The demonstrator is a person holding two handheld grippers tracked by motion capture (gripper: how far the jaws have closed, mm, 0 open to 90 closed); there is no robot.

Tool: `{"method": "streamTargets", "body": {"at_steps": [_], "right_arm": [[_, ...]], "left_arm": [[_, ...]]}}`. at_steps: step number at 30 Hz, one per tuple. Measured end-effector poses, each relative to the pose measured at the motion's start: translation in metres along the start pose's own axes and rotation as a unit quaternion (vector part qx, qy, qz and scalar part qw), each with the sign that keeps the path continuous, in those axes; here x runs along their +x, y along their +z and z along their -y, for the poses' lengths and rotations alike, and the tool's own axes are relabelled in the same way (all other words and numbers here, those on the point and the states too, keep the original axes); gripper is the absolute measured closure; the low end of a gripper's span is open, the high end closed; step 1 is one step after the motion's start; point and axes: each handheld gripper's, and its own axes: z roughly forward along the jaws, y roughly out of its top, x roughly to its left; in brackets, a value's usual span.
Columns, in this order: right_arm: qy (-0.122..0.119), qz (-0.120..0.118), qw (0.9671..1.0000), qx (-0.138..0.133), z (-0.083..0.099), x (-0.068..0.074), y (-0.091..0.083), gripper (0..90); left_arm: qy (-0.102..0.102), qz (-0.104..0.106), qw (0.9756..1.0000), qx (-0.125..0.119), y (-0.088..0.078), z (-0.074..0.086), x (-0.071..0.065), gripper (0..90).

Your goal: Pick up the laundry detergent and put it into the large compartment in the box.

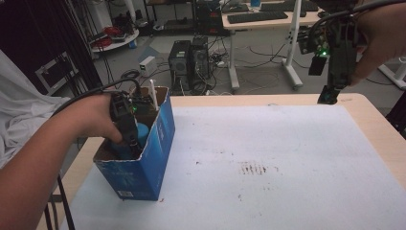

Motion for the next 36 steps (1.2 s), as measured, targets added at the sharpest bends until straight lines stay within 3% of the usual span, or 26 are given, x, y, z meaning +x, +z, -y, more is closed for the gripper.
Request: {"method": "streamTargets", "body": {"at_steps": [2,13,17,33,36], "right_arm": [[0.001,0.000,1.0000,0.001,0.000,0.000,0.001,3.1],[0.000,0.000,1.0000,-0.003,-0.002,-0.001,0.003,3.1],[-0.002,-0.001,1.0000,-0.002,-0.001,-0.001,0.003,3.1],[0.001,0.001,1.0000,-0.002,0.002,0.001,0.000,3.1],[0.000,0.002,1.0000,-0.004,0.002,0.002,0.000,3.1]], "left_arm": [[0.014,0.000,0.9999,0.002,0.001,0.000,0.000,38.1],[0.023,-0.006,0.9997,0.002,0.001,0.001,0.000,37.0],[0.021,-0.011,0.9997,0.002,0.000,-0.001,0.000,30.9],[0.017,-0.015,0.9997,-0.006,-0.015,0.002,-0.004,27.4],[0.018,-0.019,0.9997,-0.006,-0.020,0.004,-0.005,20.8]]}}
